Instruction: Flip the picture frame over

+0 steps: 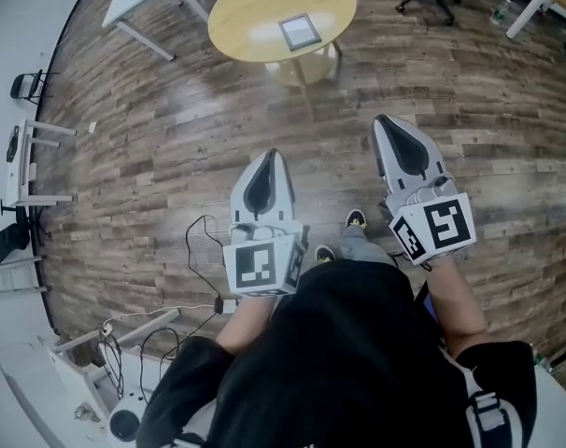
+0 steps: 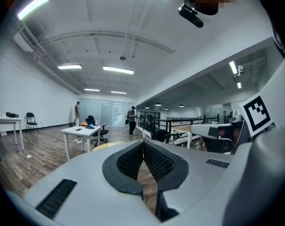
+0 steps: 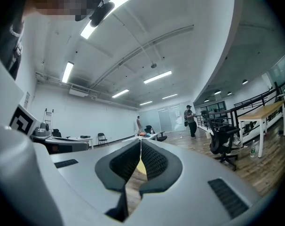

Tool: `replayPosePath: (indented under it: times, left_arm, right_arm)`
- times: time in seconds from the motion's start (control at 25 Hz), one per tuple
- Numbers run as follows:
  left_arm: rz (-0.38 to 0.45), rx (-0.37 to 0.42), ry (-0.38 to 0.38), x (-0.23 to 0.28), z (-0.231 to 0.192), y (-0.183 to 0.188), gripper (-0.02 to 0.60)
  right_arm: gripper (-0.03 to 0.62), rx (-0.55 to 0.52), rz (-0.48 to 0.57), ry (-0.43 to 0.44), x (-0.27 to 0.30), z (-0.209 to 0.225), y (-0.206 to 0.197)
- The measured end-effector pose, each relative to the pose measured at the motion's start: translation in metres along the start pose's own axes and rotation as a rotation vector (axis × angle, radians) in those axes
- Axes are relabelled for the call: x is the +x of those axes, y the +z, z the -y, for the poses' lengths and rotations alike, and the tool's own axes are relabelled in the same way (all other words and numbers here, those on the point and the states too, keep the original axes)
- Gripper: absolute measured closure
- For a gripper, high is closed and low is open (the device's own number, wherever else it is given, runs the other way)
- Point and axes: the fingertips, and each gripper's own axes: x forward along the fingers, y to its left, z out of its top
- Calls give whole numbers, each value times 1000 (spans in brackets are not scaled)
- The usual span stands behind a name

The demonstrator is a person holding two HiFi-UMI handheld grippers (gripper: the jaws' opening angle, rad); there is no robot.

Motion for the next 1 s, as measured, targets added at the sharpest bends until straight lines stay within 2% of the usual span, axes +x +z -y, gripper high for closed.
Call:
replayPosePath:
  times: [0.24, 0.6, 0.8, 0.92, 1.0]
  left_arm:
    - [-31, 31, 5, 45, 15, 0, 560]
    - [-62, 49, -10, 95, -5, -4, 560]
    - [-58, 30, -34, 133, -39, -7, 560]
    - [-82, 36, -14, 154, -78, -5, 560]
    - [-69, 36, -11, 170, -107, -6, 560]
  right_arm:
    - [574, 24, -8, -26, 20, 54, -7]
    - [574, 51, -17, -26, 66, 72, -16]
    - [574, 31, -46, -43, 112, 74, -24]
    - [574, 1, -67, -37, 155, 63, -27]
    - [574, -34, -82, -36, 186, 56, -30]
